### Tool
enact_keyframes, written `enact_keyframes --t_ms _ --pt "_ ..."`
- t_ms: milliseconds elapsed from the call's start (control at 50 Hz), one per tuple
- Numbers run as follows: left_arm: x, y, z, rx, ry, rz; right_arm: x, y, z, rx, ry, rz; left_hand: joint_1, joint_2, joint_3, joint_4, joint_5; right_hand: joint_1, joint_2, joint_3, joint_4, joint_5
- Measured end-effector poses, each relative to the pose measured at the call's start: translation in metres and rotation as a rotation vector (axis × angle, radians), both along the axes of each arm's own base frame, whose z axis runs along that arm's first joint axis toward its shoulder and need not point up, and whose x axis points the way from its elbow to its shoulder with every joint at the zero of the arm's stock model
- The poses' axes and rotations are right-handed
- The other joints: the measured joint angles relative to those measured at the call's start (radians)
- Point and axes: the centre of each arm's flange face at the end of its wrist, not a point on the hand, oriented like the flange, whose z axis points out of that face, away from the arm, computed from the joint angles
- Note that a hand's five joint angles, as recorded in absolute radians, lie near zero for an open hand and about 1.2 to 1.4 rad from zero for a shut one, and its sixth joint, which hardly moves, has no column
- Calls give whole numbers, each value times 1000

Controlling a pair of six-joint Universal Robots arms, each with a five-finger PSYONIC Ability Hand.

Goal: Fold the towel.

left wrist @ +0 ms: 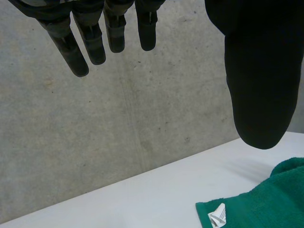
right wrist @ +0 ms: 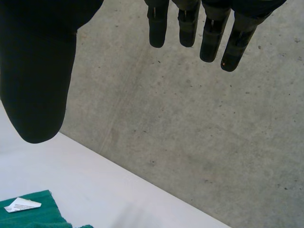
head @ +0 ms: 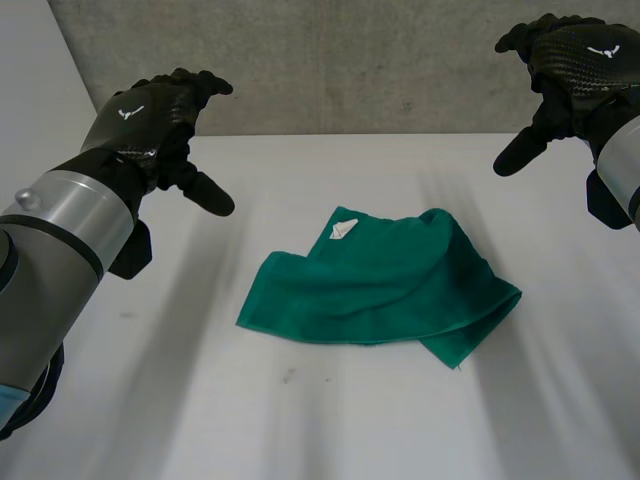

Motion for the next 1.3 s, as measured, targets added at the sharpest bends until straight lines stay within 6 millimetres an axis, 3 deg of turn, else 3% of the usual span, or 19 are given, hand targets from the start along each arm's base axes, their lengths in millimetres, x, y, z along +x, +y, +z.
enact_keyframes --t_ms 200,340,460,500,620,720,840,1160,1300 --pt "-2 0 -5 11 -8 -6 2 -1 -4 7 19 6 0 0 0 0 0 0 0 0 0 0" --pt "-10 -1 -22 52 -54 -26 6 -6 -18 15 154 34 13 21 13 22 22 0 0 0 0 0" --pt "-30 13 -52 89 -183 -102 8 -8 -50 78 372 65 129 143 124 148 147 0 0 0 0 0" --pt "-42 24 -74 101 -287 -155 7 -8 -70 136 452 82 130 151 134 155 157 0 0 0 0 0" --pt "-57 35 -121 122 -480 -209 2 -6 -106 227 519 101 130 158 139 160 161 0 0 0 0 0" --pt "-64 26 -161 129 -576 -183 -8 -8 -134 240 512 74 162 185 168 190 191 0 0 0 0 0" --pt "-73 9 -187 113 -579 -148 -18 -13 -152 216 492 32 277 289 272 296 290 0 0 0 0 0" --pt "-82 -9 -207 122 -574 -136 -24 -15 -160 218 488 14 281 304 286 309 301 0 0 0 0 0" --pt "-84 -14 -212 124 -575 -134 -23 -14 -164 230 493 19 428 443 423 440 408 0 0 0 0 0"
